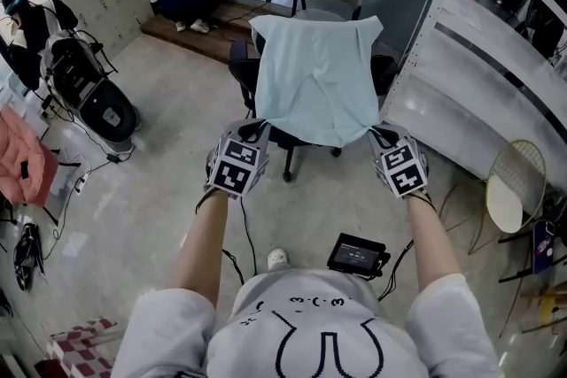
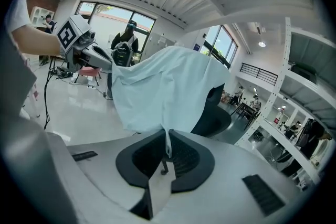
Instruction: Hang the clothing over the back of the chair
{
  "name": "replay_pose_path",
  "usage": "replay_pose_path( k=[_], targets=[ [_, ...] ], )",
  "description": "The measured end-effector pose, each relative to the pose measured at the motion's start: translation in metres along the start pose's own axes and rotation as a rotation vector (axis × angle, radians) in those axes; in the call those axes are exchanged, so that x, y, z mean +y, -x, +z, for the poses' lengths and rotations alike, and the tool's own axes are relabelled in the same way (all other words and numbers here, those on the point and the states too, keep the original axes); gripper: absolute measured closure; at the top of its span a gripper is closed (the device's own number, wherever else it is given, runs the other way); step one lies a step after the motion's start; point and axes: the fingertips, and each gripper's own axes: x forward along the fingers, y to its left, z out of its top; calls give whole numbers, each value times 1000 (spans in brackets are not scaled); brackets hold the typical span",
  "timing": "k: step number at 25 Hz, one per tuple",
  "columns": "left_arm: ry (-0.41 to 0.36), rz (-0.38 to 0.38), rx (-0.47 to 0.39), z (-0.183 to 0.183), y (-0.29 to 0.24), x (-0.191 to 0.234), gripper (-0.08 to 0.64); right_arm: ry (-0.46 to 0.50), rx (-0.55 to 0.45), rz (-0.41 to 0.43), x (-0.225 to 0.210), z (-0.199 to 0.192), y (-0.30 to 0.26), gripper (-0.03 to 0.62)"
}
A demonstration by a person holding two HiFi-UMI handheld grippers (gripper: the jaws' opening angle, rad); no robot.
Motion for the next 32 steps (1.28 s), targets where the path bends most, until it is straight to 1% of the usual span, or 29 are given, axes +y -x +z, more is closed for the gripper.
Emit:
replay_pose_path(
  k=[5,8,12,14,16,19,21,24,26,28,30,32],
  targets=[
    [-19,-43,4,2,-23,17,557,-23,50,-6,-8,-1,-32,565],
    [-18,-57,8,0,-33,30,555,-46,69,-14,-11,0,-48,558],
    [-8,-82,21,-6,-50,41,551,-74,93,0,-9,-1,-67,540],
    [-2,-102,27,-10,-59,45,527,-84,106,9,-9,-2,-75,531],
    [-3,-124,33,-12,-67,45,483,-91,117,15,-9,-3,-80,515],
    [-11,-149,39,-14,-77,45,437,-108,110,13,-12,-4,-85,478],
    [-6,-168,39,-14,-83,43,389,-132,84,5,-15,-1,-86,458],
    [15,-184,43,-15,-90,38,291,-167,52,-5,-21,2,-86,425],
    [12,-168,45,-14,-93,38,270,-169,36,-15,-26,5,-85,412],
    [10,-151,41,-11,-94,38,267,-149,19,-29,-29,12,-83,410],
    [20,-132,24,-3,-92,39,267,-135,-10,-38,-32,22,-80,415],
    [35,-105,-2,6,-89,40,267,-137,-38,-30,-35,31,-77,423]
  ],
)
